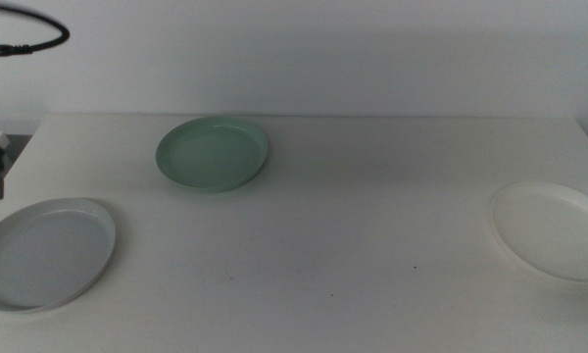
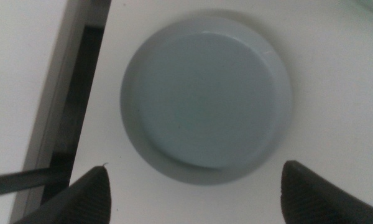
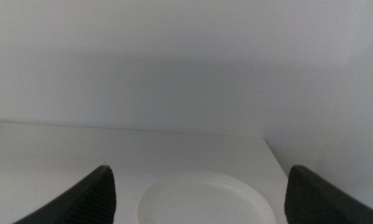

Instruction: Stack the three bowls on top of each other.

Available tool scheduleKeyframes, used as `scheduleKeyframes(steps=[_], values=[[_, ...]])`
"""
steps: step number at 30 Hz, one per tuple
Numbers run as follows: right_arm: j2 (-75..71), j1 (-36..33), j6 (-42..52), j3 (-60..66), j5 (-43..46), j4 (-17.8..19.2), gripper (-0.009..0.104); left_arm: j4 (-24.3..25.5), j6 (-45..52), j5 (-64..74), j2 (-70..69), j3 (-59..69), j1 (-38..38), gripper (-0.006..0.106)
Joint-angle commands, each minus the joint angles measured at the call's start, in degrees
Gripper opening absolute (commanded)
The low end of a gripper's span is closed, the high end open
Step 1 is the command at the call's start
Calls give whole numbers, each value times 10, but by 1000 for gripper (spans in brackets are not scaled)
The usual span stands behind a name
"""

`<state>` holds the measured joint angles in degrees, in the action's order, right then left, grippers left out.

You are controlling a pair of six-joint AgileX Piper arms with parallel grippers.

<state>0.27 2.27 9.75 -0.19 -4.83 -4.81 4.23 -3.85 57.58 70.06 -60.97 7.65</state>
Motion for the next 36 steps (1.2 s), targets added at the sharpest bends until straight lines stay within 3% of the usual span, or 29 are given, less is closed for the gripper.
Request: scheduleKeyframes(steps=[1, 5, 15, 26, 31, 36], values=[[-3, 3, 3, 2, 6, 1, 84, -42, 66, 21, 64, -47, 40, 94], [-3, 3, 3, 2, 6, 1, 84, -85, 125, 31, 159, -109, 93, 94], [-3, 3, 3, 2, 6, 1, 84, -82, 207, -16, 350, -169, 139, 94], [-3, 3, 3, 2, 6, 1, 84, -77, 255, -40, 434, -169, 147, 92], [-3, 3, 3, 2, 6, 1, 84, -78, 262, -29, 446, -169, 147, 77], [-3, 3, 3, 2, 6, 1, 84, -77, 259, -33, 446, -169, 147, 43]])
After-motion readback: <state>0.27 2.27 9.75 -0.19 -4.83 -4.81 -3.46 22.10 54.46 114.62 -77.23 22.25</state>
